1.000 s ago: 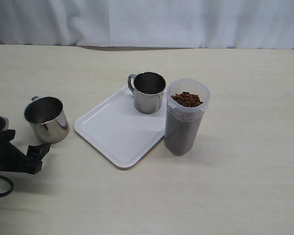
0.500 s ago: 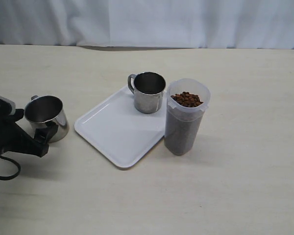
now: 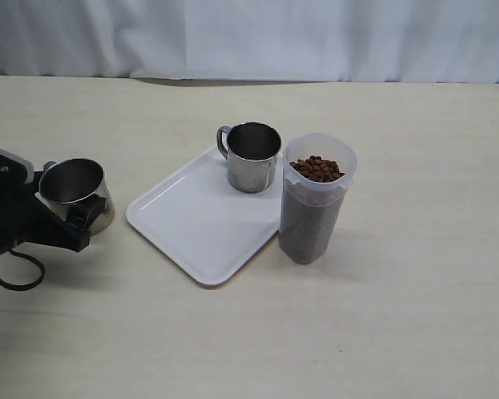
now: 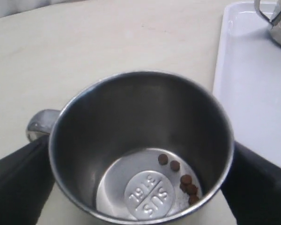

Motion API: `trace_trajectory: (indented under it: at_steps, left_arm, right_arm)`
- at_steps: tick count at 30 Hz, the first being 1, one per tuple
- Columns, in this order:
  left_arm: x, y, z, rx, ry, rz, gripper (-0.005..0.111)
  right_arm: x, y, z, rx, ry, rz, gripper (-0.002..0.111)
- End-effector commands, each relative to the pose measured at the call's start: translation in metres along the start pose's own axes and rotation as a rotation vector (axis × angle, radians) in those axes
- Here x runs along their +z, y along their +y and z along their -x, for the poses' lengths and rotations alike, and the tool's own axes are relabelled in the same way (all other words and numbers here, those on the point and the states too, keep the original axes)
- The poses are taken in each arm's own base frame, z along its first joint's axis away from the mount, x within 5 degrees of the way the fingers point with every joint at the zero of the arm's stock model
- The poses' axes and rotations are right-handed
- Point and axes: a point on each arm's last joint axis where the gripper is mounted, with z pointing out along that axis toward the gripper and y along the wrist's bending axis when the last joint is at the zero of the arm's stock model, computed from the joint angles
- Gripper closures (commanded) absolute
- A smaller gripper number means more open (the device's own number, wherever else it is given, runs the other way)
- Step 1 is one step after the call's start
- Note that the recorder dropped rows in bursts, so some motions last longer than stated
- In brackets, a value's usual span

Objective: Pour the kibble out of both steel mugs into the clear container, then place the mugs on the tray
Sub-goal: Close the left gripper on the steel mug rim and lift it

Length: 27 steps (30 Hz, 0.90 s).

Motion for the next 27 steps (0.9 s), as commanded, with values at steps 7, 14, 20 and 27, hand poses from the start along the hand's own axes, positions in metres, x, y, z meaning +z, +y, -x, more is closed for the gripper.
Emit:
trace_trajectory:
  at_steps: [7,14,20,27]
  left_arm:
    - [0.0008,0.0006,0.0051,0.006,-0.056,-0.004,0.040]
    - [0.0097,0.0037,0.0093,-0.007,-0.029,-0.025,0.040]
    - [0.0094,-0.0013,0.0112,0.014,-0.051,-0.080,0.040]
    - [0.0094,-0.0015,0.0108,0.016,-0.047,-0.082,0.040]
  right_arm:
    - [-0.0002,-0.0001,-0.0019,-0.010,0.006,0.001,0.103]
    - [-0.0002,-0.0001,-0.0019,-0.010,0.006,0.001,0.103]
    - [-0.0002,-0.0001,-0.0019,-0.010,0.006,0.001,0.103]
    - [-0.0002,-0.0001,-0.0019,-0.010,0.006,0.001,0.103]
